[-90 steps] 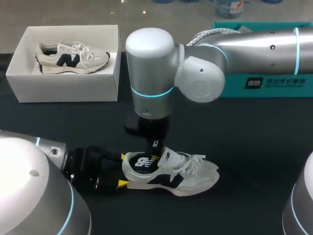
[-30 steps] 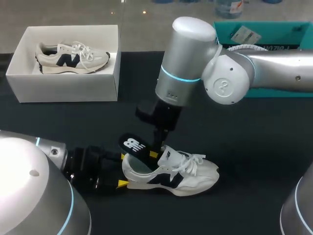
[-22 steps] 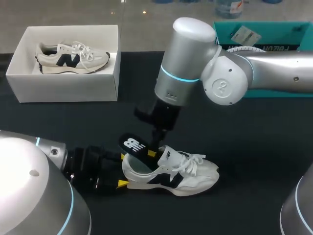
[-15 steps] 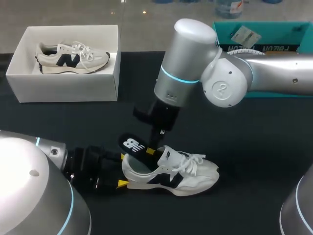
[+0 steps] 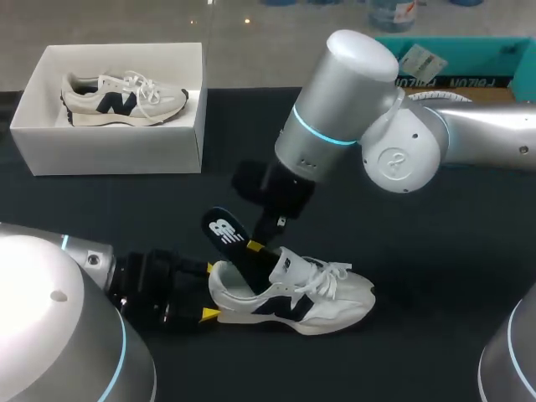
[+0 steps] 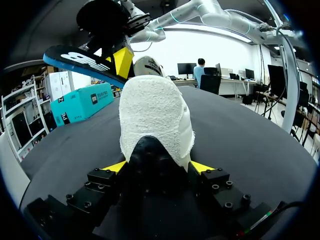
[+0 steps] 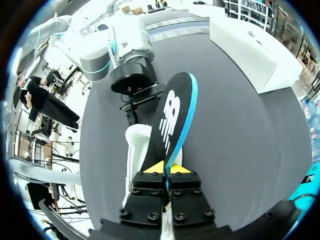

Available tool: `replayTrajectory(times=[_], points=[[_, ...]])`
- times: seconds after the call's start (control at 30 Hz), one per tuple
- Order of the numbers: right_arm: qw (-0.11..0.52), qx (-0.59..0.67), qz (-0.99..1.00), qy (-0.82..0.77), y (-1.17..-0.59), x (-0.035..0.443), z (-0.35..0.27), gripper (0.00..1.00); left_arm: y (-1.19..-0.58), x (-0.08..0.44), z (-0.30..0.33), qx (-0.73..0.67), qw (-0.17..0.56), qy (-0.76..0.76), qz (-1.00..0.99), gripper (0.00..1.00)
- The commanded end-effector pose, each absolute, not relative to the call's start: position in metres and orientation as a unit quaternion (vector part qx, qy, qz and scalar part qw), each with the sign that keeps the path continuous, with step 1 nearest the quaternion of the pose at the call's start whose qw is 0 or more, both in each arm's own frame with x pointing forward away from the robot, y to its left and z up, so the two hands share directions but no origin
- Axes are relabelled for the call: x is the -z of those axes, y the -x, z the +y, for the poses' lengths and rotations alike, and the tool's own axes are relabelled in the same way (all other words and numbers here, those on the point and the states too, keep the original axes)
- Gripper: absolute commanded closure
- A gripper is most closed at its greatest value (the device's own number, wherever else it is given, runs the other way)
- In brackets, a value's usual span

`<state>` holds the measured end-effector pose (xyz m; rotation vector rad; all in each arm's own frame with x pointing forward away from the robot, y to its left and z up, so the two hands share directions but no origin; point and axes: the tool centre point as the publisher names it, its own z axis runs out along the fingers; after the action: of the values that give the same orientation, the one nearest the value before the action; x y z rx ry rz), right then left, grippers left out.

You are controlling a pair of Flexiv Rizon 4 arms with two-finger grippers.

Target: Take the shoe out of the shoebox, open the shoe tongue, remove and reinsert the insole, then place the shoe into the shoebox

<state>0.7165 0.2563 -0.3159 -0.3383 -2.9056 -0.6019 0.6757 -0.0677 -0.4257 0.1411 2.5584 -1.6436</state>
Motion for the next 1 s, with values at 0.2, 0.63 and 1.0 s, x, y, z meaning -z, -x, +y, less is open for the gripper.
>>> replayTrajectory(times=[0.2,0.63,1.0], points=[[0.026,0.207,-0.97,0.124,-0.741,0.249,0.24,1.0,-0.676,0.429,-0.068,0.538,0.048,-0.047,0.84,1.0],[-0.009,0.256,-0.955,0.152,-0.768,0.181,0.218,1.0,-0.676,0.429,-0.068,0.538,0.048,-0.047,0.84,1.0],[-0.009,0.256,-0.955,0.152,-0.768,0.181,0.218,1.0,-0.676,0.429,-0.068,0.538,0.048,-0.047,0.84,1.0]])
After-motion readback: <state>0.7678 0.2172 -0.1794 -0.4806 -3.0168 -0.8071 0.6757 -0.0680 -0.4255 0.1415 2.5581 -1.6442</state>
